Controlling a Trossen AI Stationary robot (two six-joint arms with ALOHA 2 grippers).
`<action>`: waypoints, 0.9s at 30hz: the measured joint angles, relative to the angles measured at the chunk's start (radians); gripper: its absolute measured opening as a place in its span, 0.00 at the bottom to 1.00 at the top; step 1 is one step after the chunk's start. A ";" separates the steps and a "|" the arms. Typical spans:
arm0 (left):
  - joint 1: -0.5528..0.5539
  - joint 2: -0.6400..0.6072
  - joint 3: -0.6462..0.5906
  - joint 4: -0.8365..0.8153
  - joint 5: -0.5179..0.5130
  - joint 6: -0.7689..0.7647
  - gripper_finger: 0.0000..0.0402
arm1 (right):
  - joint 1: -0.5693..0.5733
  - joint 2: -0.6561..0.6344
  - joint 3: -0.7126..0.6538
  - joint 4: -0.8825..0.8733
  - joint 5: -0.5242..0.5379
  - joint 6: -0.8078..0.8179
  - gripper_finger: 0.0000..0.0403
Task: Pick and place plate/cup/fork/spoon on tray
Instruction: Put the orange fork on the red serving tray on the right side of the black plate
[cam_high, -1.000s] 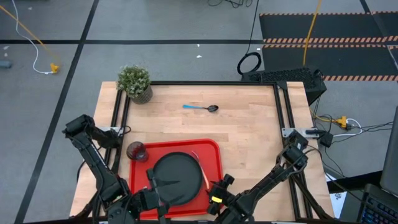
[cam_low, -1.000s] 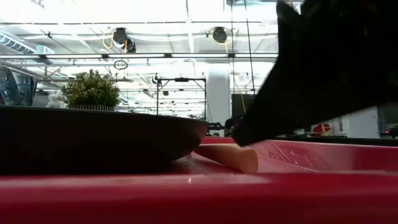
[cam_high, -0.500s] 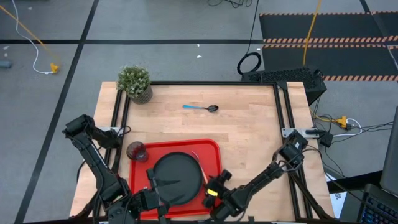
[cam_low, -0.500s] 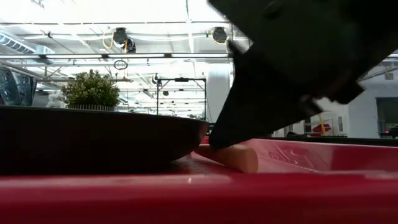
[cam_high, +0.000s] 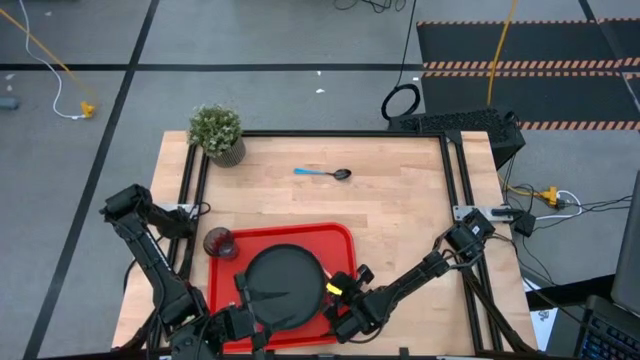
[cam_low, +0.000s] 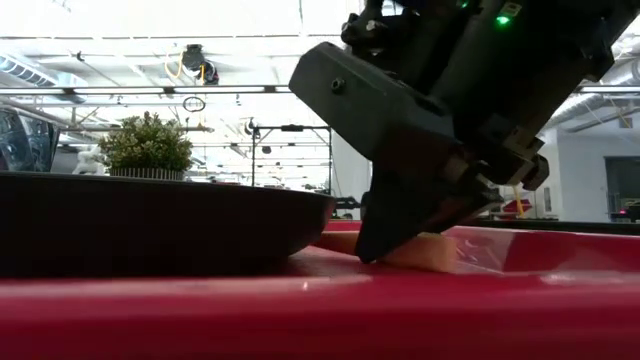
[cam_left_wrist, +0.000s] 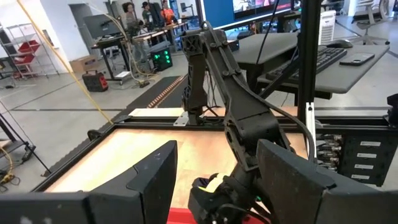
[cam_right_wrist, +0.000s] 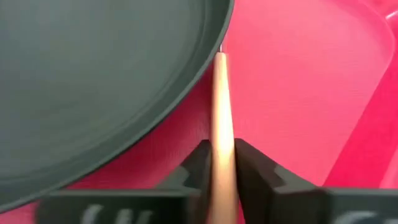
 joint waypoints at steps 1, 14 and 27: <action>0.000 0.000 0.000 0.000 0.000 0.005 0.56 | 0.000 0.000 0.000 0.000 0.000 0.007 0.07; -0.013 0.000 0.000 -0.011 0.000 0.019 0.56 | 0.025 -0.122 -0.003 -0.144 0.102 0.229 0.07; -0.048 0.000 0.000 -0.104 0.053 -0.062 0.56 | 0.214 -0.100 -0.002 0.240 0.566 0.374 0.07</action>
